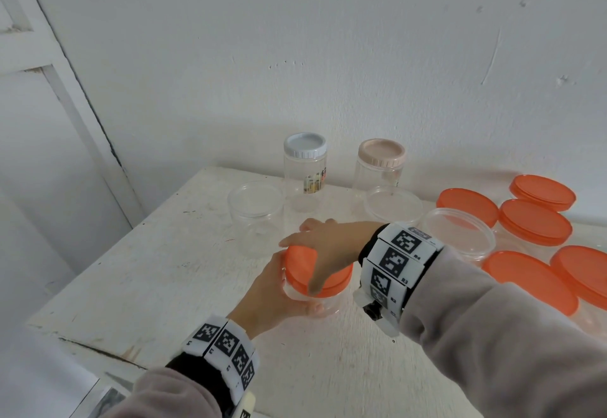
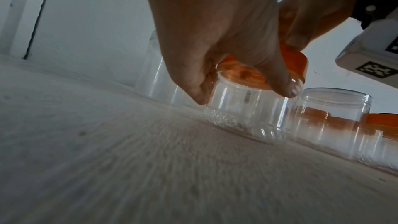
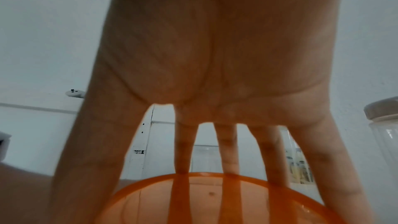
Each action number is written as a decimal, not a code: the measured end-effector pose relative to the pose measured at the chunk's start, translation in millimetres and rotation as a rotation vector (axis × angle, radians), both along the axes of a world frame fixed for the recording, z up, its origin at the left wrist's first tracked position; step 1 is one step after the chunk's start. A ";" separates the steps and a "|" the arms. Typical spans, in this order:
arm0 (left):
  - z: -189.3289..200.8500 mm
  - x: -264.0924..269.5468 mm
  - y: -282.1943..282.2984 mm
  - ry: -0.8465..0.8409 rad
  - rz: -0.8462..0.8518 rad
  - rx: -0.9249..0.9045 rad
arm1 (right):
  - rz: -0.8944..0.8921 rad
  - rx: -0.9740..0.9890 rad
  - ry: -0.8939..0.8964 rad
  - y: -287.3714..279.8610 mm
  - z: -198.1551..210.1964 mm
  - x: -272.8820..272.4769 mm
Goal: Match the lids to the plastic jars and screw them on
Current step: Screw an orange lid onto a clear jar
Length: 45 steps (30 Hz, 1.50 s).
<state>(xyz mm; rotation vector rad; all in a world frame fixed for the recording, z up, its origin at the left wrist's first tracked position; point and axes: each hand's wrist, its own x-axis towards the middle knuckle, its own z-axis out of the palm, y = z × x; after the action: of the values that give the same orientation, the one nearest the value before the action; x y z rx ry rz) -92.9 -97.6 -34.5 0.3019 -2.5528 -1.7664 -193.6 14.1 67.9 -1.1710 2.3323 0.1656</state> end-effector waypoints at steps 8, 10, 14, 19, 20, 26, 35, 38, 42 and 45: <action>-1.3 0.0 -0.7 0.018 0.003 -0.046 | -0.113 -0.063 0.072 4.1 -10.8 1.2; -1.7 -0.3 -0.7 0.020 0.001 -0.049 | -0.126 -0.063 0.091 3.9 -11.2 2.8; -0.7 -0.1 0.0 0.002 0.021 -0.052 | -0.033 -0.077 0.022 3.2 -2.4 3.8; 1.6 0.0 1.7 -0.002 0.015 -0.055 | 0.001 -0.086 0.010 3.4 -4.9 2.5; 1.3 0.1 1.4 -0.010 0.021 -0.061 | -0.013 -0.083 0.026 3.7 -6.2 2.4; 1.5 0.6 2.2 -0.018 0.026 -0.068 | -0.093 -0.036 0.066 4.8 -8.2 2.6; -0.2 0.3 2.3 -0.019 0.026 -0.067 | -0.080 -0.063 0.032 9.0 -11.5 2.8; 0.4 0.6 2.6 -0.018 0.029 -0.077 | -0.122 -0.045 0.053 8.3 -11.0 2.8; 1.0 0.9 2.5 -0.032 0.040 -0.040 | -0.076 -0.003 0.045 7.2 -6.7 0.8; 0.4 -0.2 2.5 -0.046 0.052 -0.064 | -0.013 -0.024 -0.010 7.0 -6.7 -0.8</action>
<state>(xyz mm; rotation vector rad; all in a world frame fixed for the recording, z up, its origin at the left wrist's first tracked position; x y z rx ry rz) -93.1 -95.1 -34.1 0.4073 -2.6009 -1.6767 -194.3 21.1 61.2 -1.1651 2.3387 0.1265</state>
